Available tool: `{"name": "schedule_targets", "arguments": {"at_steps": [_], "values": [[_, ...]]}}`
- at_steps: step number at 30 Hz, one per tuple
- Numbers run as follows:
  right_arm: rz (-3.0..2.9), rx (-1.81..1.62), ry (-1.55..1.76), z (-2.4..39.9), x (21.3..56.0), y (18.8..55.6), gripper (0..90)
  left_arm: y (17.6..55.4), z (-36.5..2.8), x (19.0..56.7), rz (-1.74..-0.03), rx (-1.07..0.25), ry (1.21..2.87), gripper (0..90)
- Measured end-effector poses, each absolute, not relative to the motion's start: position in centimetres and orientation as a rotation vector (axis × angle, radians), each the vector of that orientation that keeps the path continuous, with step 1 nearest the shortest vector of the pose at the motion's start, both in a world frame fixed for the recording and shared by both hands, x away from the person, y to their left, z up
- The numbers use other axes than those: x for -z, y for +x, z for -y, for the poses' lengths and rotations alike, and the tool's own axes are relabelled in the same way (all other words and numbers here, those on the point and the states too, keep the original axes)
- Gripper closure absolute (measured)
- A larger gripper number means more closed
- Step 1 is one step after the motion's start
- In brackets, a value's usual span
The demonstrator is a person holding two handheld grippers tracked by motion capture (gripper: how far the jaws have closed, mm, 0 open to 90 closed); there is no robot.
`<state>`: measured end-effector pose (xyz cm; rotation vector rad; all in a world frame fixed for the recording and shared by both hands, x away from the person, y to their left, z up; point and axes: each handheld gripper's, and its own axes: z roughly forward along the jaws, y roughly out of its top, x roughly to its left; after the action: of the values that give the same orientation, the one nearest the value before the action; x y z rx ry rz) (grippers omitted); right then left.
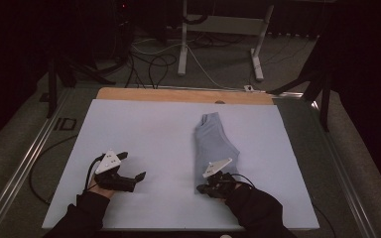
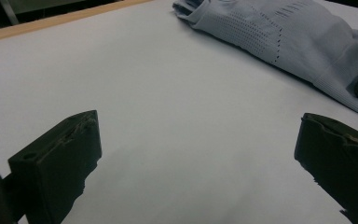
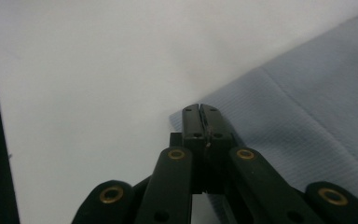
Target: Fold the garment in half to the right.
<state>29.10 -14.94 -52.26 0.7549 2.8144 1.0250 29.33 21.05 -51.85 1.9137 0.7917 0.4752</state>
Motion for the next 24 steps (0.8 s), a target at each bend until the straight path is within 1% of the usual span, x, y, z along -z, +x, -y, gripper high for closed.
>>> {"name": "schedule_targets", "arguments": {"at_steps": [6, 11, 14, 15, 17, 24], "values": [[-2.818, -1.079, 0.752, 15.4, 52.3, 29.6, 90.0, 29.3, -21.2, 51.8, -0.792, -0.478, 1.911, 1.2], [-2.764, -1.151, 0.714, 15.8, 51.0, 29.9, 89.7, 29.4, -21.2, 51.8, -0.797, -0.477, 1.907, 1.2], [-2.738, -1.187, 0.708, 16.2, 50.2, 30.0, 78.1, 29.3, -21.2, 51.8, -0.791, -0.477, 1.911, 1.2], [-2.726, -1.193, 0.695, 16.3, 49.9, 30.0, 75.6, 29.3, -21.2, 51.8, -0.792, -0.476, 1.911, 1.2], [-2.709, -1.216, 0.683, 16.6, 49.5, 30.0, 65.6, 29.4, -21.2, 51.8, -0.794, -0.476, 1.910, 1.2], [-2.660, -1.267, 0.726, 17.6, 48.6, 30.9, 41.7, 29.4, -21.2, 51.8, -0.796, -0.475, 1.912, 1.2]]}}
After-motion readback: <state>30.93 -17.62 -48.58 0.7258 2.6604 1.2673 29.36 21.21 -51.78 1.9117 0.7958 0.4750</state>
